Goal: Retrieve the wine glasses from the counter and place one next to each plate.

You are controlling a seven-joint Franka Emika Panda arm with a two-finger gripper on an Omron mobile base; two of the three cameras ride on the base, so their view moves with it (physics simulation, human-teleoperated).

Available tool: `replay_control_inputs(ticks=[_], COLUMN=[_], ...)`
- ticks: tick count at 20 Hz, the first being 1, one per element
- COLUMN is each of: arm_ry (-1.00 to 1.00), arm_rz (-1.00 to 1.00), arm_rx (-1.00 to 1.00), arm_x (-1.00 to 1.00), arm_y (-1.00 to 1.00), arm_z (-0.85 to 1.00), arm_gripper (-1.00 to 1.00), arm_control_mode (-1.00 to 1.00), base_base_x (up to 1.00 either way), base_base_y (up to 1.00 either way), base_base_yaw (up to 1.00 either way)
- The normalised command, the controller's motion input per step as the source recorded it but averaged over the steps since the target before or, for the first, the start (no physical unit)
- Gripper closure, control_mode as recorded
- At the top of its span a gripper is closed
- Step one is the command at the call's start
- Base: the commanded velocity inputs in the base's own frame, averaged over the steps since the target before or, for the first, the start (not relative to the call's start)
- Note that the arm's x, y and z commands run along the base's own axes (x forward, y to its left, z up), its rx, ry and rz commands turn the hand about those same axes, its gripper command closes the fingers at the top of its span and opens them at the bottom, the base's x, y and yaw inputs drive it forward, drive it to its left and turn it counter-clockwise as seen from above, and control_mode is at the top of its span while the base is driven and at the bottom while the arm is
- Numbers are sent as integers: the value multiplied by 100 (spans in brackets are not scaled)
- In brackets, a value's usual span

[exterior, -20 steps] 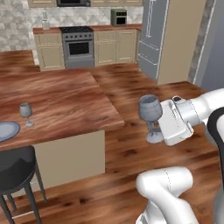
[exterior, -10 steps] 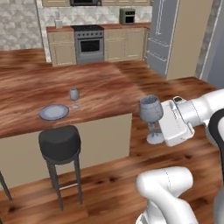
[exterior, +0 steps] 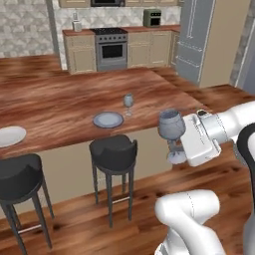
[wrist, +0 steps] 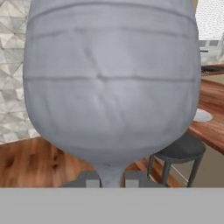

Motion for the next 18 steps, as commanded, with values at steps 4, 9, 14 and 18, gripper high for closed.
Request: replay_control_inputs(ticks=[4, 9, 14, 18], arm_ry=[0, 0, 0, 0], arm_rz=[0, 0, 0, 0], arm_rx=[0, 0, 0, 0], arm_x=[0, 0, 0, 0], arm_y=[0, 0, 0, 0], arm_z=[0, 0, 0, 0], arm_gripper=[100, 100, 100, 100], arm_control_mode=[100, 100, 100, 100], base_base_x=[41, 97, 97, 47], base_base_y=[95, 39, 16, 92], base_base_yaw=[0, 3, 5, 13])
